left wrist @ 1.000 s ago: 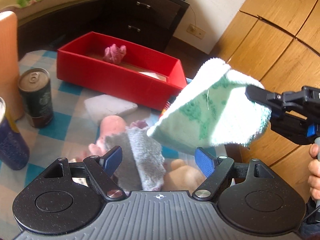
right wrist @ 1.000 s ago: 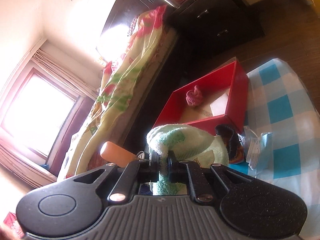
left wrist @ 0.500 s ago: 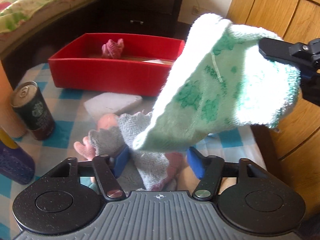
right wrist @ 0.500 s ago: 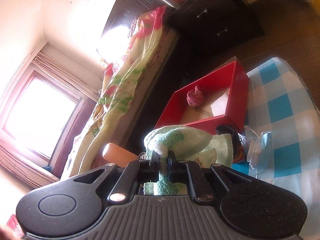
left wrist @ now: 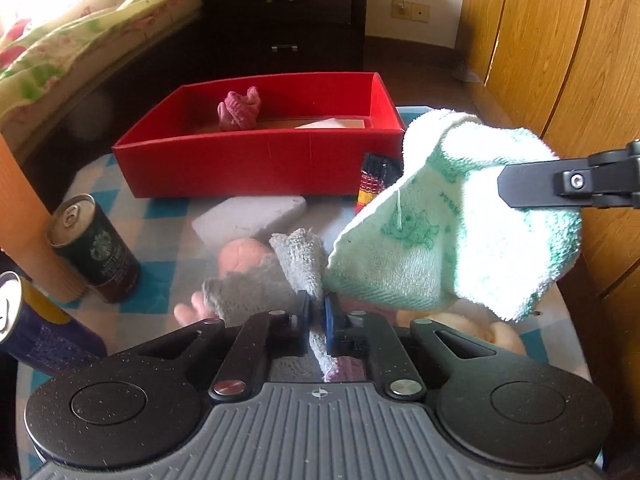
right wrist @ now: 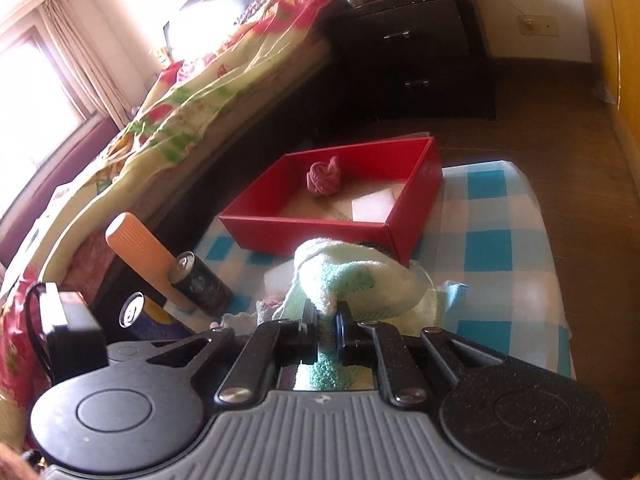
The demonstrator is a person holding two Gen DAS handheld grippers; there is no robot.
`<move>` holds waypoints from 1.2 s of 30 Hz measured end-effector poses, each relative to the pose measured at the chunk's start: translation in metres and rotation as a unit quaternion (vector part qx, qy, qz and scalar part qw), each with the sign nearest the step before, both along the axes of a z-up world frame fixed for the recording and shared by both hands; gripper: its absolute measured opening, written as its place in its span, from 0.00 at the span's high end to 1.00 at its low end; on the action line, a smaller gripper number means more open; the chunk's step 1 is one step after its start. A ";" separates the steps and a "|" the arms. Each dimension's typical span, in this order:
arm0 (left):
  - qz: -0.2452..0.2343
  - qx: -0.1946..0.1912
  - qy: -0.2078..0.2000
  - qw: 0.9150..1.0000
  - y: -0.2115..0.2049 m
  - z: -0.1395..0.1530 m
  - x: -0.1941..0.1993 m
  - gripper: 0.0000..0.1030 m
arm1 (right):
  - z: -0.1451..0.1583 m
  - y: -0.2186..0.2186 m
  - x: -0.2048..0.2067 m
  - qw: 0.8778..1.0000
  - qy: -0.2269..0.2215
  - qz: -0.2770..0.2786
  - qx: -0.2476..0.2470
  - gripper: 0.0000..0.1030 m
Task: Organize soft objects
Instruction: 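Lift the grey towel with the left gripper while the right gripper lifts the green towel, then lower both towels into the red box and open both grippers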
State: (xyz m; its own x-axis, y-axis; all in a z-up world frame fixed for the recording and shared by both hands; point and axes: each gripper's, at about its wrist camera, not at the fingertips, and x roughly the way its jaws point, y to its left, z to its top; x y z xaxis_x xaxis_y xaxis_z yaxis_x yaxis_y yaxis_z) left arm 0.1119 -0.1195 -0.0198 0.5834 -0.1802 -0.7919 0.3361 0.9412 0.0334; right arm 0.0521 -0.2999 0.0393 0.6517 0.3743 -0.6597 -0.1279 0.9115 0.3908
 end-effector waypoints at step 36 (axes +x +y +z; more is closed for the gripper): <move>0.090 -0.287 -0.066 0.951 0.058 0.127 0.088 0.98 | 0.085 -0.026 0.057 0.984 -0.112 -0.081 0.109 1.00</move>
State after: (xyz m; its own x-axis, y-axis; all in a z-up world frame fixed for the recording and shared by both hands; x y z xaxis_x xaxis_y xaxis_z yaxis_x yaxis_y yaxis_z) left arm 0.2003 -0.0616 0.1076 0.7339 -0.4475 -0.5110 0.1956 0.8596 -0.4720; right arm 0.1089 -0.3263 0.1242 0.8339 0.3715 -0.4081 -0.0937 0.8241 0.5587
